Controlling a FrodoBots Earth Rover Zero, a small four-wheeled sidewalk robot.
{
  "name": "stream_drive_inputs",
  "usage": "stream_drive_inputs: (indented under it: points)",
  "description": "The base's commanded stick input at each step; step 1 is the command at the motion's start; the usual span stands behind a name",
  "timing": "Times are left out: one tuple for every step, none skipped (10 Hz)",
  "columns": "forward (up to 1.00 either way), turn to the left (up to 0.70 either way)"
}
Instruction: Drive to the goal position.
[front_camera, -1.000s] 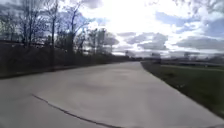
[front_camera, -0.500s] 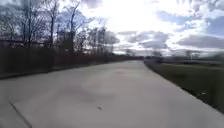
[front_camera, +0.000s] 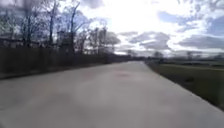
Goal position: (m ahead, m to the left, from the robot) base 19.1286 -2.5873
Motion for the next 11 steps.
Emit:
stream_drive_inputs:
  points:
    - [1.0,-0.03]
    - [1.0,-0.06]
    - [1.0,-0.34]
    - [1.0,-0.4]
    - [1.0,-0.4]
    - [1.0,-0.4]
    - [1.0,-0.09]
    - [1.0,0.0]
    - [1.0,0.0]
    - [1.0,0.0]
    - [1.0,-0.12]
